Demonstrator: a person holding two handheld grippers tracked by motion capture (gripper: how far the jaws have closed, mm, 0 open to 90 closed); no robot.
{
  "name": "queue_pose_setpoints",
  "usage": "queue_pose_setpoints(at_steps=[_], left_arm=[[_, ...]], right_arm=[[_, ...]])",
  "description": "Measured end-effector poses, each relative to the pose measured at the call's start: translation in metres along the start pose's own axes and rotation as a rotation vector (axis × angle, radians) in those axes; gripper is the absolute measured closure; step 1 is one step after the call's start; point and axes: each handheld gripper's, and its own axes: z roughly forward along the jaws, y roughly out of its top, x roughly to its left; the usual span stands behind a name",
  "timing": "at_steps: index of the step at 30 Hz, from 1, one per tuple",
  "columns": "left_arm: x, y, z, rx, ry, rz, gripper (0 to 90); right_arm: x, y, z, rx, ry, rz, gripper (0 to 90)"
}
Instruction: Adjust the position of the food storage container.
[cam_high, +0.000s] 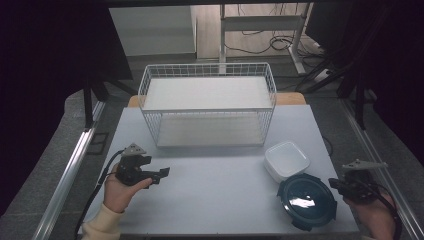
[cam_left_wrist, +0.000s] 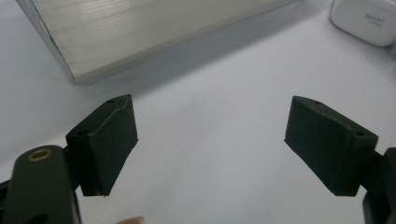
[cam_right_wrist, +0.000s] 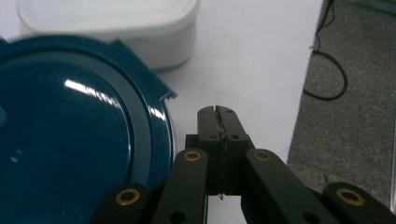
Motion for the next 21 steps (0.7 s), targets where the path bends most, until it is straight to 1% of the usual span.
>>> queue_pose_setpoints(at_steps=[2, 3, 4, 6, 8, 10, 11, 12, 13, 14, 16, 18, 21], left_arm=[[0.001, -0.001, 0.001, 0.003, 0.002, -0.005, 16.1], [0.001, -0.001, 0.001, 0.003, 0.002, -0.005, 16.1], [0.002, -0.001, 0.002, 0.011, 0.004, -0.003, 16.1], [0.003, -0.002, 0.003, 0.017, 0.009, 0.002, 16.1], [0.003, -0.002, 0.003, 0.02, 0.007, 0.003, 16.2], [0.003, -0.003, 0.006, 0.027, 0.004, 0.002, 16.2], [0.003, -0.003, 0.006, 0.027, 0.004, 0.002, 16.2], [0.004, -0.003, 0.006, 0.028, 0.002, 0.0, 16.2], [0.004, -0.003, 0.007, 0.031, 0.001, 0.001, 16.2], [0.004, -0.003, 0.007, 0.031, 0.001, 0.001, 16.2], [0.005, -0.003, 0.007, 0.03, 0.001, -0.004, 16.3], [0.005, -0.003, 0.007, 0.031, 0.003, -0.003, 16.3], [0.005, -0.003, 0.007, 0.032, 0.002, -0.004, 16.4]], right_arm=[[0.002, 0.0, 0.005, 0.025, 0.016, -0.016, 89.3], [0.002, 0.0, 0.005, 0.025, 0.016, -0.016, 89.3], [0.006, 0.001, 0.01, 0.044, 0.001, -0.05, 89.5], [0.009, 0.002, 0.011, 0.064, -0.023, -0.079, 89.6], [0.01, 0.002, 0.01, 0.068, -0.024, -0.085, 89.6], [0.012, 0.002, 0.01, 0.074, -0.028, -0.11, 89.6], [0.012, 0.002, 0.01, 0.074, -0.028, -0.11, 89.6], [0.013, 0.002, 0.009, 0.075, -0.021, -0.113, 89.6], [0.013, 0.001, 0.009, 0.071, 0.005, -0.122, 89.6], [0.013, 0.001, 0.009, 0.071, 0.005, -0.122, 89.6], [0.014, -0.002, 0.007, 0.072, 0.035, -0.127, 89.6], [0.014, -0.003, 0.006, 0.071, 0.044, -0.131, 89.6], [0.015, -0.006, 0.003, 0.066, 0.074, -0.132, 89.7]])
